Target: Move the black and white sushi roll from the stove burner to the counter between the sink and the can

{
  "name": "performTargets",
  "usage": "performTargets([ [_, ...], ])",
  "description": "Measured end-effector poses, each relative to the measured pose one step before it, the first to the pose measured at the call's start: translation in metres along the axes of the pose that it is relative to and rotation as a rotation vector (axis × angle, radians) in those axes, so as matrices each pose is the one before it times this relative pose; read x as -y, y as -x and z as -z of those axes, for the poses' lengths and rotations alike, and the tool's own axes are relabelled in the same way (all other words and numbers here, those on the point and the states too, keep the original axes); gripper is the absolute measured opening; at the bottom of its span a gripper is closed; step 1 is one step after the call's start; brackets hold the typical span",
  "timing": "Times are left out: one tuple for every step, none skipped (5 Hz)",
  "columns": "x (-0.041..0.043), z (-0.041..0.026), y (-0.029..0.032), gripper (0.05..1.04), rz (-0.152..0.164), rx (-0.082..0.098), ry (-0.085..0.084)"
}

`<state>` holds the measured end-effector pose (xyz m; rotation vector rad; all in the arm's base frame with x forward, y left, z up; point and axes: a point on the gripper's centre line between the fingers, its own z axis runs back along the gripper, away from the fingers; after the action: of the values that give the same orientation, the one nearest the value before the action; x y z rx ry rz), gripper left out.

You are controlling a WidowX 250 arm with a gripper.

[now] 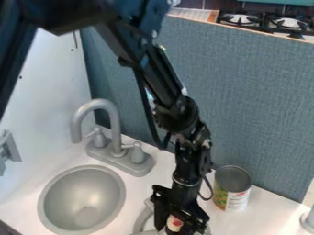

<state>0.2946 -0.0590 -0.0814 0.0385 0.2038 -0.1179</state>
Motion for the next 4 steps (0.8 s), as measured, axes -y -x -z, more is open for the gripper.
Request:
performTargets([
  [-0.01198,-0.0341,0.00219,0.544,-0.0318,0.0722,0.0171],
  [-0.01329,-0.04548,-0.0008,0.504,-0.0472,0.1002,0.0161],
  [-0.01733,-0.01364,-0.01217,0.499,-0.0721,0.0467,0.0173],
  [-0.01858,0.0065,-0.01728,0.499,-0.0497,-0.0137,-0.0359],
])
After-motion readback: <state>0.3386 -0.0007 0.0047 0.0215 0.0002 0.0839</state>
